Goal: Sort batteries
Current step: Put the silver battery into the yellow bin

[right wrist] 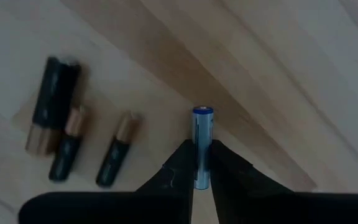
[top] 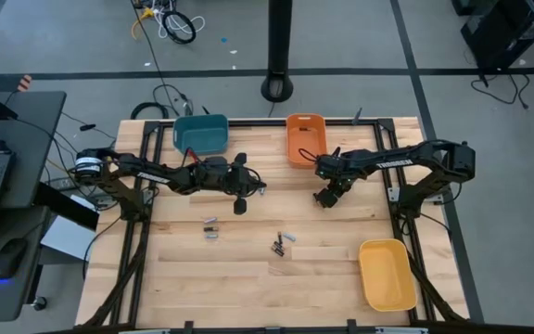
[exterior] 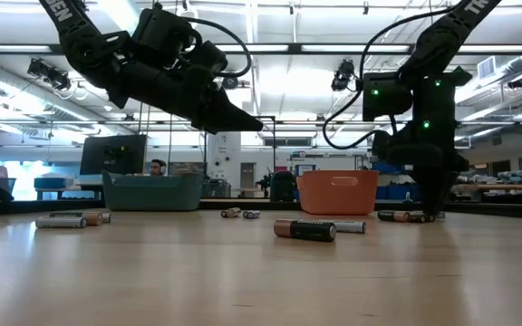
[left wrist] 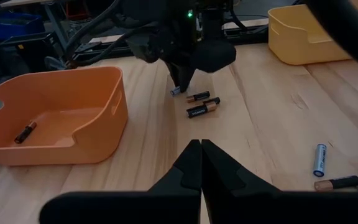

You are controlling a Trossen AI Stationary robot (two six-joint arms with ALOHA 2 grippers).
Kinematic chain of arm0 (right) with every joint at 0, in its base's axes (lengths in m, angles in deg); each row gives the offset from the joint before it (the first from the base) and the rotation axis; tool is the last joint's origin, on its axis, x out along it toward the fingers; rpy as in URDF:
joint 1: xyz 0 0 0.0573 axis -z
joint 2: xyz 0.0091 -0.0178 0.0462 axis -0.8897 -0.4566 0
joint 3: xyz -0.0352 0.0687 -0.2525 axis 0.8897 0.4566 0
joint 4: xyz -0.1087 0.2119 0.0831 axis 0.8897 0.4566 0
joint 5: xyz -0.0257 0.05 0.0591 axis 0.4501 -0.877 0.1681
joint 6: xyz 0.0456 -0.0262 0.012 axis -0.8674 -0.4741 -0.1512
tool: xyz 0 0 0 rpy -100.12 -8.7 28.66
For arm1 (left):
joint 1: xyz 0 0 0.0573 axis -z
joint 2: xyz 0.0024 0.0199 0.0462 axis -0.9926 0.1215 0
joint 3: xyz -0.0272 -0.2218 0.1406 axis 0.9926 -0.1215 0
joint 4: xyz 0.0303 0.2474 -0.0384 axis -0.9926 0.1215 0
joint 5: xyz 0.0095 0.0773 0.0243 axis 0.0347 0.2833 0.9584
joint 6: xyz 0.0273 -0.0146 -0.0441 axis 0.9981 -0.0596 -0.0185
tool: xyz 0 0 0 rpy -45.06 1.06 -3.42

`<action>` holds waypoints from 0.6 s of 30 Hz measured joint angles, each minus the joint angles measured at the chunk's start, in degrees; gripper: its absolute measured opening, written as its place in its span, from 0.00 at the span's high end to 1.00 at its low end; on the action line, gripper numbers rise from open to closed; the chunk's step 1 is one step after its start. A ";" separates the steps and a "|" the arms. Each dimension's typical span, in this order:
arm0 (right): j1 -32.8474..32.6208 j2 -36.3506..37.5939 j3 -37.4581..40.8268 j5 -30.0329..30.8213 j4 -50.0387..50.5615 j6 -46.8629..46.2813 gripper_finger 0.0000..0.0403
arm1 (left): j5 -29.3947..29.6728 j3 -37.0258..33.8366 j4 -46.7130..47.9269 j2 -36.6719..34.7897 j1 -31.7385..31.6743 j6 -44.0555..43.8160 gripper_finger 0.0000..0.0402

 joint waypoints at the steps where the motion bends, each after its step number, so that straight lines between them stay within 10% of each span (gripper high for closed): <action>1: 0.00 0.70 0.03 -0.02 0.17 0.00 0.89 | 0.00 0.00 0.00 0.00 0.00 0.00 0.98; 18: -2.06 9.93 -0.18 -2.67 5.92 -1.62 0.89 | 0.00 0.00 -0.02 0.00 0.00 0.04 0.98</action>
